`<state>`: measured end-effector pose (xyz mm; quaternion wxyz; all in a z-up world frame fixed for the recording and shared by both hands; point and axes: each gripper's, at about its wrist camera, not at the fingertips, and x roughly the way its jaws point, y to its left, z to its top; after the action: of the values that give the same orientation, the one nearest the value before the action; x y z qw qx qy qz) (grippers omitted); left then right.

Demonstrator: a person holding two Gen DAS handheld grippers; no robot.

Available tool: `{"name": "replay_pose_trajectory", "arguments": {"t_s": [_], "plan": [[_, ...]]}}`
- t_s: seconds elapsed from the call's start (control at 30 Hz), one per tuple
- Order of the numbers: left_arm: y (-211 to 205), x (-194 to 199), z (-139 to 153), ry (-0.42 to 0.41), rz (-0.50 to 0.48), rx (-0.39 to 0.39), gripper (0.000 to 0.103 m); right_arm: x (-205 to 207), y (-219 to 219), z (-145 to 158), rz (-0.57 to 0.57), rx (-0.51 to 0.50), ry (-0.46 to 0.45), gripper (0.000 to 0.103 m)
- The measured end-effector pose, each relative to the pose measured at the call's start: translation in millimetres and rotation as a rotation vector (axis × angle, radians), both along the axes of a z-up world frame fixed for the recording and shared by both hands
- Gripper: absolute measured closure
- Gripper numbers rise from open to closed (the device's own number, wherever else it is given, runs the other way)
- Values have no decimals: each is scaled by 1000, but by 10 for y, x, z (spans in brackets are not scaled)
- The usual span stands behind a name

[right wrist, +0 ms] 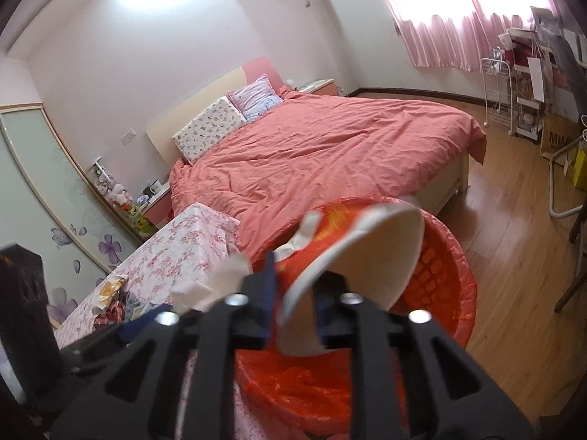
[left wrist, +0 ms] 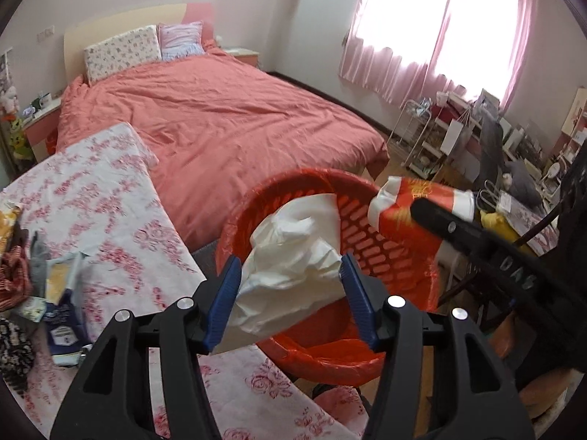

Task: Collect trash
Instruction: 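Carry the cup and tissue in both grippers over the orange basket, then open both grippers to drop the cup and tissue into the basket, then grasp the blue chip bag on the bed with the right gripper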

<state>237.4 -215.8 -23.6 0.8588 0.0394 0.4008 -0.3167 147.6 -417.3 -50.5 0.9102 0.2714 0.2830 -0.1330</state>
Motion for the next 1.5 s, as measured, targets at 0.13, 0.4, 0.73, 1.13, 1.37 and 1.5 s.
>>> {"name": "replay_pose_trajectory", "arguments": {"t_s": [0.13, 0.4, 0.73, 1.13, 1.37, 1.5], "plan": [[-35, 10, -98, 33, 6, 30, 38, 50, -71, -44, -12, 7, 11, 65], [192, -20, -55, 23, 70, 46, 32, 43, -33, -33, -21, -18, 20, 56], [909, -116, 122, -97, 199, 90, 27, 46, 549, 157, 36, -159, 14, 35], [2267, -167, 131, -152, 476, 97, 17, 402, 1578, -47, 210, -176, 67, 33], [2840, -177, -41, -163, 602, 112, 17, 746, 2315, -302, 328, -211, 120, 33], [3017, -207, -107, -185, 642, 108, 17, 921, 2609, -396, 375, -234, 143, 33]]}}
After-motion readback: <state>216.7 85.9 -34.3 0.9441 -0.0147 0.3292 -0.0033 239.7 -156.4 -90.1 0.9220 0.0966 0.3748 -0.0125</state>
